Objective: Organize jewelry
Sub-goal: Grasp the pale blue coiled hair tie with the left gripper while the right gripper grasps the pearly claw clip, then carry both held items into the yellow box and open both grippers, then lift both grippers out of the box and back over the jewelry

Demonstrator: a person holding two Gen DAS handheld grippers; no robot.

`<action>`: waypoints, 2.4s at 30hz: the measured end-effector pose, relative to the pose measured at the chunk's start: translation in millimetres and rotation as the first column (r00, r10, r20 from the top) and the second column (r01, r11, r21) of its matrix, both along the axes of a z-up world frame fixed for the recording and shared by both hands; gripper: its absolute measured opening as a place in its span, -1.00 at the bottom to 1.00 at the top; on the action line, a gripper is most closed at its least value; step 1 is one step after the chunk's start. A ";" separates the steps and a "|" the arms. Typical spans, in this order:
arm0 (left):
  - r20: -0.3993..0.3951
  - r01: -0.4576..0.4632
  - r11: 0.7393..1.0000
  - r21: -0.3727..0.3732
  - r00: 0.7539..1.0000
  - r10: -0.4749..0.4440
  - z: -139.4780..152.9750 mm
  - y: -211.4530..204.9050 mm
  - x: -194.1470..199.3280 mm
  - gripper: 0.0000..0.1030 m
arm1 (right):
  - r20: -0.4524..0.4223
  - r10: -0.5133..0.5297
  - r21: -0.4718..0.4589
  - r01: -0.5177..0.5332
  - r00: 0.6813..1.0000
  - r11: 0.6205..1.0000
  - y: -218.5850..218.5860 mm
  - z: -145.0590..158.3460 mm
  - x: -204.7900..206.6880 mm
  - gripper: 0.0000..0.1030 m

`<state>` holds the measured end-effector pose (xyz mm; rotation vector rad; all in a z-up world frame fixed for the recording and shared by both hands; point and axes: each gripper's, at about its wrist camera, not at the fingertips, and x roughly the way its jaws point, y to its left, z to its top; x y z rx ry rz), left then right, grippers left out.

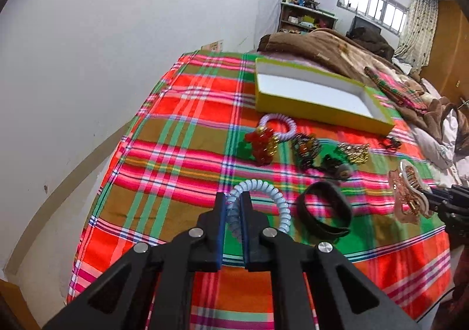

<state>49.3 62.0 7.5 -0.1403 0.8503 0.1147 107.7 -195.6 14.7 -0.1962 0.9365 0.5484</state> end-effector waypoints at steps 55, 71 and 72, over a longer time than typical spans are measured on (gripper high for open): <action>-0.100 0.164 0.986 -0.036 0.981 -0.167 -18.5 -23.0 221.8 -0.81 | -0.022 -0.181 -0.112 0.178 0.983 0.978 1.4 -23.9 209.2 -0.75; -0.017 0.184 0.981 -0.054 0.983 -0.185 14.3 -24.0 199.5 -0.56 | 0.067 -0.190 -0.033 0.193 0.979 0.981 -6.5 15.6 175.3 -0.08; -0.006 0.186 0.981 -0.054 0.982 -0.186 18.5 -24.6 193.9 -0.56 | 0.078 -0.187 -0.023 0.189 0.979 0.982 -7.0 20.1 167.0 -0.08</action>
